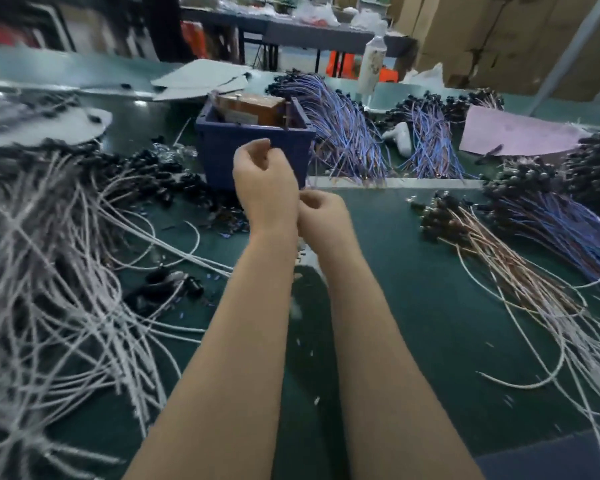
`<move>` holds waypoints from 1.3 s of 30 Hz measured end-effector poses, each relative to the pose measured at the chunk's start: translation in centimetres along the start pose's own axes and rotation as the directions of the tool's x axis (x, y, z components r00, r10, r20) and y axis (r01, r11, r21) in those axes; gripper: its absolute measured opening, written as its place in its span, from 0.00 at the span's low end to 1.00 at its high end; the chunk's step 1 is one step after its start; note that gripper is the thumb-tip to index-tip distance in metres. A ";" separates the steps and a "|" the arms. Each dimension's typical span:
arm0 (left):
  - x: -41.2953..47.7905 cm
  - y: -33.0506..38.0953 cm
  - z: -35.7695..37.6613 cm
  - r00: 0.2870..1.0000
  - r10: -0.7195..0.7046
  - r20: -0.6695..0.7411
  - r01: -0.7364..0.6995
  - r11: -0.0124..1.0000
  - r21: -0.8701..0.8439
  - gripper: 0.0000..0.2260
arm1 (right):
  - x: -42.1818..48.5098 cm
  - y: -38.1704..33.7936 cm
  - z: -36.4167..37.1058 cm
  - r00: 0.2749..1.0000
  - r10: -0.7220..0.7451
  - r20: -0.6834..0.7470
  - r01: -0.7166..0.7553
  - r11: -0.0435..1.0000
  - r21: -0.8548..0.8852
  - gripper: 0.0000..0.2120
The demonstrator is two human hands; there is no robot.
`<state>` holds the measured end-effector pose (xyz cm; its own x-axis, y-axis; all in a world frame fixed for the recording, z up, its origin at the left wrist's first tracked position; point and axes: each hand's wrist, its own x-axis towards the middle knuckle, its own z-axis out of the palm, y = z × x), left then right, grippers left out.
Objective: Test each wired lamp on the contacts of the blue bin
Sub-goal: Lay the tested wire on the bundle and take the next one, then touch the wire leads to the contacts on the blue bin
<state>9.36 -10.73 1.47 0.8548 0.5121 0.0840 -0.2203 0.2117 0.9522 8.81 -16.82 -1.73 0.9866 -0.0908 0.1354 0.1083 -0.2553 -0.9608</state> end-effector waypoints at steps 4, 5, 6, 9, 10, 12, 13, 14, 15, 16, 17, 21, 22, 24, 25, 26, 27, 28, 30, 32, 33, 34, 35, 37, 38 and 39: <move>3.1 1.2 -6.1 0.980 -0.004 -0.199 -0.002 1.000 -0.031 0.06 | -0.4 -1.2 7.3 0.968 -0.061 0.244 0.111 0.974 -0.198 0.20; 3.6 1.4 -7.4 0.972 -0.005 -0.233 -0.002 1.000 -0.031 0.06 | -0.5 -1.4 8.9 0.958 -0.071 0.276 0.136 0.965 -0.223 0.21; 4.1 1.6 -8.6 0.963 -0.003 -0.268 -0.003 1.000 -0.025 0.06 | -0.4 -1.5 10.4 0.947 -0.081 0.310 0.163 0.955 -0.248 0.21; 5.3 2.4 -11.4 0.938 -0.017 -0.347 0.007 0.999 -0.031 0.05 | -0.6 -2.5 14.0 0.901 -0.092 0.425 0.245 0.914 -0.322 0.06; 5.7 2.6 -12.0 0.929 -0.023 -0.370 0.007 0.999 -0.045 0.05 | -0.6 -2.7 15.1 0.890 -0.080 0.449 0.249 0.910 -0.332 0.08; 6.5 3.2 -13.2 0.906 -0.038 -0.422 0.003 0.996 -0.084 0.05 | -0.9 -2.9 17.0 0.877 -0.056 0.477 0.210 0.938 -0.276 0.08; 6.8 3.5 -13.7 0.894 -0.055 -0.446 0.003 0.993 -0.115 0.05 | -1.1 -3.2 17.6 0.882 -0.039 0.470 0.159 0.963 -0.218 0.05; 7.1 3.7 -14.1 0.881 -0.078 -0.467 0.007 0.988 -0.152 0.05 | -1.2 -3.4 18.4 0.883 -0.012 0.470 0.104 0.980 -0.170 0.05; 7.4 3.9 -14.6 0.867 -0.101 -0.487 0.009 0.982 -0.189 0.06 | -1.1 -3.2 19.1 0.877 0.035 0.479 0.040 0.989 -0.144 0.06; 7.7 4.0 -14.9 0.855 -0.123 -0.504 0.010 0.975 -0.221 0.06 | -0.9 -3.3 19.9 0.855 0.055 0.516 0.069 0.973 -0.219 0.08; 7.9 4.1 -15.2 0.844 -0.141 -0.518 0.011 0.969 -0.246 0.07 | -0.7 -3.4 20.5 0.835 0.092 0.543 0.120 0.932 -0.343 0.07; 8.6 3.8 -16.2 0.806 -0.168 -0.568 -0.016 0.952 -0.305 0.08 | -0.2 -3.3 21.7 0.895 -0.047 0.444 0.281 0.832 -0.478 0.09; 8.7 3.7 -16.4 0.794 -0.166 -0.585 -0.020 0.955 -0.297 0.09 | -0.1 -3.1 21.7 0.923 -0.059 0.380 0.236 0.866 -0.440 0.09; 9.1 3.7 -16.7 0.777 -0.174 -0.605 -0.012 0.957 -0.290 0.12 | 0.1 -2.8 21.6 0.963 -0.056 0.263 0.162 0.901 -0.401 0.10; 9.2 3.6 -16.8 0.771 -0.191 -0.608 0.003 0.955 -0.297 0.13 | 0.2 -2.8 21.4 0.969 -0.053 0.239 0.149 0.903 -0.404 0.09; 9.3 3.7 -16.8 0.766 -0.210 -0.608 0.017 0.951 -0.308 0.13 | 0.1 -2.9 21.3 0.972 -0.064 0.226 0.153 0.903 -0.402 0.09; 9.3 3.6 -16.8 0.765 -0.225 -0.604 0.028 0.948 -0.318 0.13 | 0.0 -3.1 21.3 0.971 -0.075 0.227 0.164 0.900 -0.404 0.10; 9.3 3.6 -16.7 0.766 -0.235 -0.598 0.037 0.946 -0.323 0.13 | 0.0 -3.1 21.3 0.969 -0.078 0.233 0.170 0.899 -0.404 0.11; 9.1 3.6 -16.6 0.773 -0.246 -0.585 0.059 0.945 -0.320 0.10 | 0.1 -3.3 21.3 0.976 -0.073 0.206 0.149 0.911 -0.385 0.13; 9.1 3.5 -16.4 0.776 -0.247 -0.581 0.078 0.951 -0.300 0.07 | 0.6 -3.3 21.1 0.981 -0.013 0.194 0.083 0.929 -0.359 0.13; 9.1 3.3 -16.4 0.781 -0.241 -0.576 0.084 0.955 -0.285 0.06 | 0.8 -3.3 20.9 0.980 0.027 0.197 0.045 0.935 -0.351 0.13; 9.2 3.1 -16.4 0.794 -0.232 -0.563 0.094 0.960 -0.264 0.05 | 0.8 -3.3 20.8 0.979 0.052 0.197 0.019 0.939 -0.343 0.13; 9.3 2.8 -16.4 0.811 -0.223 -0.540 0.113 0.967 -0.230 0.05 | 0.9 -3.3 20.6 0.981 0.054 0.184 0.009 0.944 -0.329 0.14; 9.2 2.4 -16.2 0.861 -0.213 -0.461 0.157 0.975 -0.158 0.08 | 1.1 -3.6 20.3 0.989 0.029 0.144 0.008 0.968 -0.250 0.15; 9.1 2.2 -16.0 0.885 -0.214 -0.414 0.177 0.976 -0.127 0.11 | 1.2 -3.8 20.2 0.989 0.025 0.146 0.006 0.978 -0.207 0.15; 9.0 2.1 -15.8 0.897 -0.220 -0.383 0.199 0.976 -0.093 0.14 | 1.2 -3.9 20.2 0.985 0.033 0.171 -0.001 0.983 -0.182 0.14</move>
<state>9.21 7.47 -0.45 0.6351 0.7321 -0.2464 -0.0882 0.3856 0.9184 12.06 3.53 -2.73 0.9960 0.0666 0.0602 0.0830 -0.4265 -0.9007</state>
